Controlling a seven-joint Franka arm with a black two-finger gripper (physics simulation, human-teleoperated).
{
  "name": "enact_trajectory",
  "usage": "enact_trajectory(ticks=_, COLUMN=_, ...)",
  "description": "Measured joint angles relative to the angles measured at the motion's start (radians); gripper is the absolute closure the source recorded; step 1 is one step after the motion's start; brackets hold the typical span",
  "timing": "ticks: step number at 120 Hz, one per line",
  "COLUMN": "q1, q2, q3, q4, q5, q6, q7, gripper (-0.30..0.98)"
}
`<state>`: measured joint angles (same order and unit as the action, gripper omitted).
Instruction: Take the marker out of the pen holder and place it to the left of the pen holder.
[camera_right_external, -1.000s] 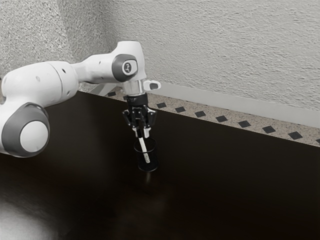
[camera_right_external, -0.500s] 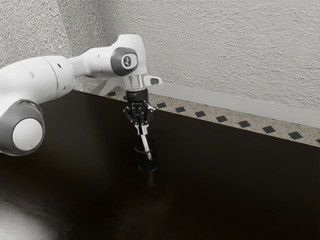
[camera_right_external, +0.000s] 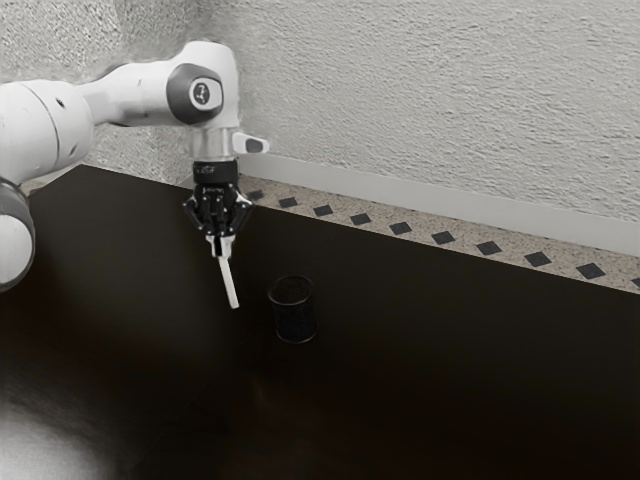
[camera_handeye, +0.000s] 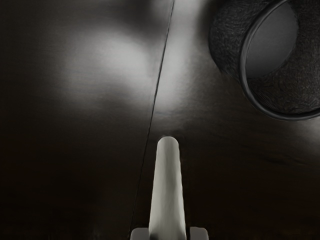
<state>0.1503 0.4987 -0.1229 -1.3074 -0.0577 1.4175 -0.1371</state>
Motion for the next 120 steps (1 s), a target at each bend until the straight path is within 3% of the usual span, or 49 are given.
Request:
enact_trajectory(ticks=16, q1=0.003, q2=0.142, q3=0.085, q4=0.076, q5=-0.003, q6=-0.151, q7=-0.001, gripper=0.76)
enact_trajectory(ticks=34, q1=-0.066, q2=0.362, q3=0.244, q4=0.291, q5=-0.021, q6=-0.34, q7=0.001, gripper=0.76)
enact_trajectory(ticks=51, q1=-0.099, q2=0.467, q3=0.286, q4=0.434, q5=-0.056, q6=-0.438, q7=0.006, gripper=0.74)
enact_trajectory(ticks=100, q1=-0.097, q2=0.48, q3=0.282, q4=0.448, q5=-0.175, q6=-0.374, q7=0.009, gripper=0.6)
enact_trajectory(ticks=120, q1=-0.091, q2=0.509, q3=0.282, q4=0.439, q5=-0.227, q6=-0.292, q7=0.012, gripper=0.66)
